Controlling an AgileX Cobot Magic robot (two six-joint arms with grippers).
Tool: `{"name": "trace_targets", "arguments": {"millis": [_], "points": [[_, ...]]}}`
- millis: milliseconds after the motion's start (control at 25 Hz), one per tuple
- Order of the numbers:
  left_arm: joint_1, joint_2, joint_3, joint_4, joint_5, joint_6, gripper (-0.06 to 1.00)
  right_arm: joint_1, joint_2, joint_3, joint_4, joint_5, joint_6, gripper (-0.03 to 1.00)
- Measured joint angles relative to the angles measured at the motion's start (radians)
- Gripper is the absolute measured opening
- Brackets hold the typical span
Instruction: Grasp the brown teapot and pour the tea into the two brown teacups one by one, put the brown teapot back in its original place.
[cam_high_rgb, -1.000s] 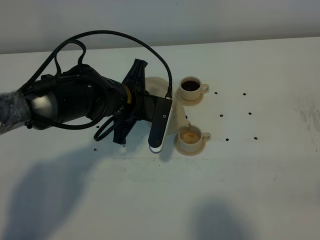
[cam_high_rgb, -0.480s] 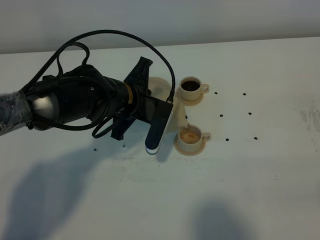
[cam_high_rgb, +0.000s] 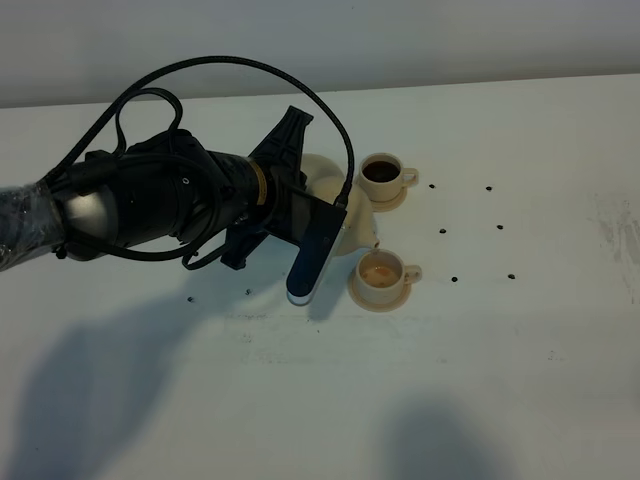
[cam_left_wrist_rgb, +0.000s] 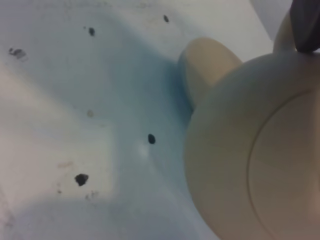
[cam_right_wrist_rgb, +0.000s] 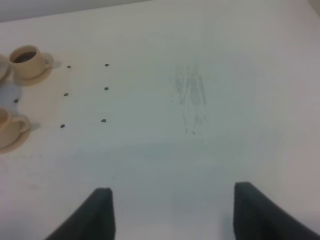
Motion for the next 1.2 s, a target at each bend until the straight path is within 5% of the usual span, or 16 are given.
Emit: {"name": "trace_targets", "arguments": {"millis": [1200], "points": [[-0.03, -0.019, 0.0, 0.167, -0.041, 0.001, 0.09, 0.0, 0.0, 0.0, 0.0, 0.0, 0.0, 0.5]]}}
